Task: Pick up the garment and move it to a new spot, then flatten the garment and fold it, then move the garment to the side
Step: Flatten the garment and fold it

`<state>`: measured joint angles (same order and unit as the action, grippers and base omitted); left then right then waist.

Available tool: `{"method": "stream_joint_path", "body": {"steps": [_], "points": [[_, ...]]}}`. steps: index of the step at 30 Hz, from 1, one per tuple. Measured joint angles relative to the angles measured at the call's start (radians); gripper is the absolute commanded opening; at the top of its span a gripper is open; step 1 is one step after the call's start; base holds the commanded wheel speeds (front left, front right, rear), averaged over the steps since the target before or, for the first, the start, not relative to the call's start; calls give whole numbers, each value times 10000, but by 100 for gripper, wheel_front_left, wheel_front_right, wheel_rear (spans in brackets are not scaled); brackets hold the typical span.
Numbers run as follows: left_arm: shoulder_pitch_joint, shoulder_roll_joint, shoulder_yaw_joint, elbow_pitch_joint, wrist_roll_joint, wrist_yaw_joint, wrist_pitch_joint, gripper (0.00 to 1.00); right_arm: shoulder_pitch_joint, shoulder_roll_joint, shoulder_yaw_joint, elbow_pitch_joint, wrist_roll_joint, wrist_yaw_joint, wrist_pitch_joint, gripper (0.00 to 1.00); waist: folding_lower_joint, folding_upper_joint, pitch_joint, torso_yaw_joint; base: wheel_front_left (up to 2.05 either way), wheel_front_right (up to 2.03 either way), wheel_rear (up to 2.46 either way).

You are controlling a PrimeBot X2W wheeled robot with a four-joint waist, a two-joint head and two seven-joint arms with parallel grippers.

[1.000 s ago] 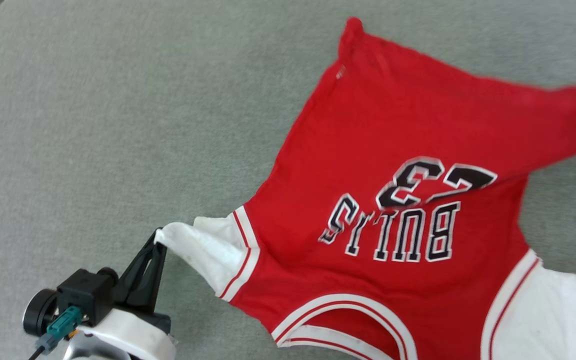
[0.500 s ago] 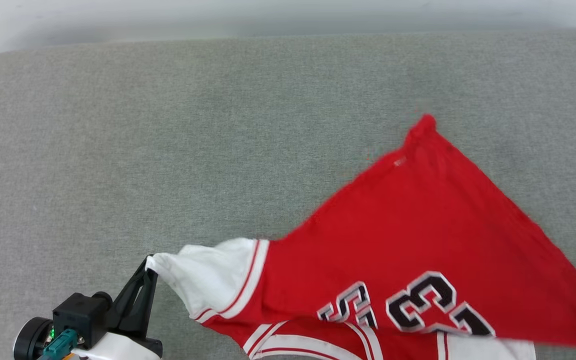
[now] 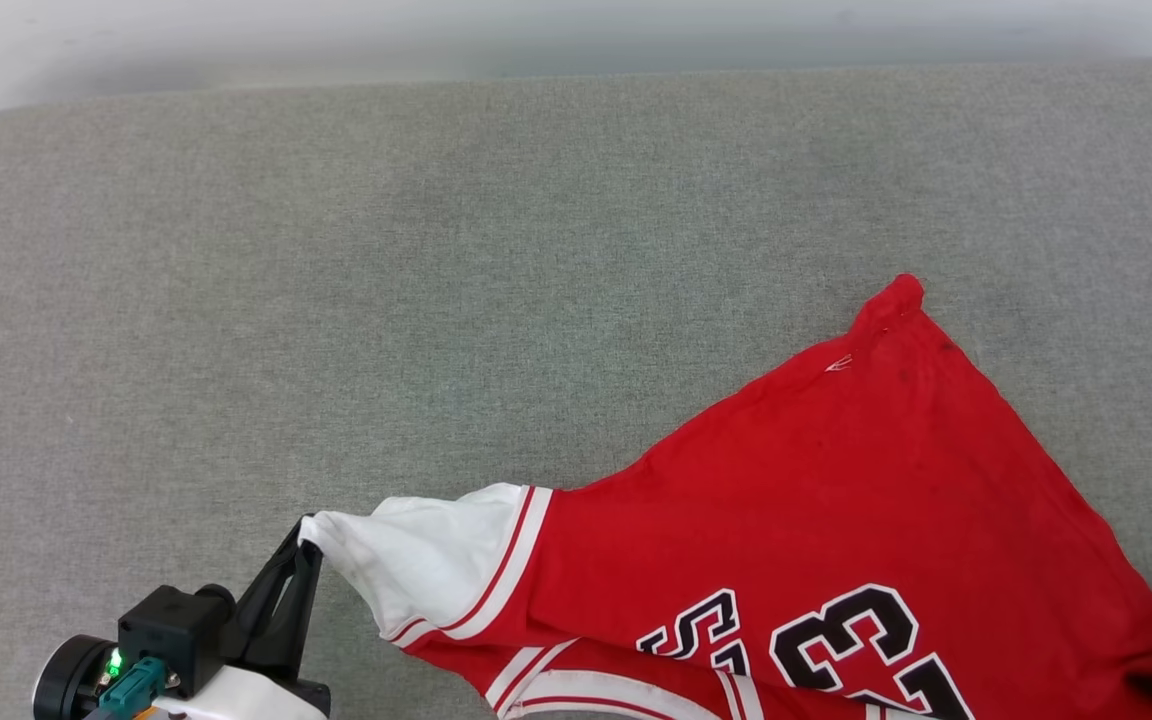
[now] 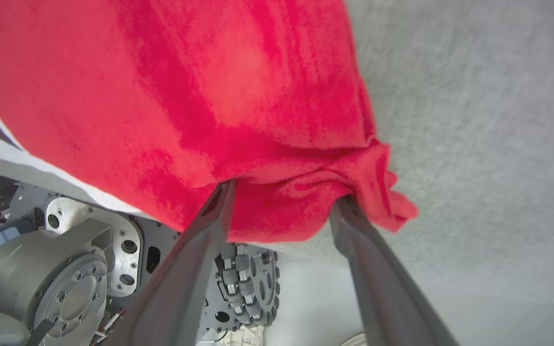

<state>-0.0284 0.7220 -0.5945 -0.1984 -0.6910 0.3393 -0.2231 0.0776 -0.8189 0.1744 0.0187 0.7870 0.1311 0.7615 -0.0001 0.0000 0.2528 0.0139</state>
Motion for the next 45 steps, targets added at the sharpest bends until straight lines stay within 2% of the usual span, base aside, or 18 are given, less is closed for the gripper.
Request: {"method": "stream_joint_path", "body": {"steps": [5, 8, 12, 17, 23, 29, 36, 45], "points": [[0, -52, -44, -35, 8, 40, 0, 0, -748, -219, -1080, -968, -288, -2, -173, 100, 0, 0, -54, 56, 0, 0, 0], [-67, -67, -92, -48, 38, 23, 4, 0, -1454, -362, -1392, -1513, -359, -2, 65, 100, 0, 0, 15, 142, 0, 0, 0], [-336, -121, -155, -54, 115, -67, 17, 0, -2599, -662, -1256, -1990, -470, -2, 644, 100, 0, 0, 177, 297, 0, 0, 0], [-740, -339, -322, 13, 267, -267, 44, 0, -3993, -938, -301, -2069, -523, 0, 1593, 100, 1, 0, 455, 601, 0, 0, 0], [-1176, -550, -408, 178, 359, -441, 0, 0, -6032, -834, 1212, -1279, -734, -2, 2614, 100, 1, 0, 987, 909, 0, 0, 0], [-1742, -830, -531, 382, 468, -738, -33, 0, -7929, -226, 2489, -21, -895, -2, 3223, 100, 2, 0, 1591, 1238, 0, 0, 0], [-2263, -1143, -589, 731, 562, -1016, -111, 0, -9130, 322, 3584, 1517, -1181, 0, 2986, 100, 3, 0, 2244, 1646, 0, 0, 0], [-2469, -1358, -619, 1177, 619, -1246, -226, 0, -9408, 418, 4690, 2617, -897, -6, 2144, 100, 1, 0, 2406, 1802, 0, 0, 0]]}}
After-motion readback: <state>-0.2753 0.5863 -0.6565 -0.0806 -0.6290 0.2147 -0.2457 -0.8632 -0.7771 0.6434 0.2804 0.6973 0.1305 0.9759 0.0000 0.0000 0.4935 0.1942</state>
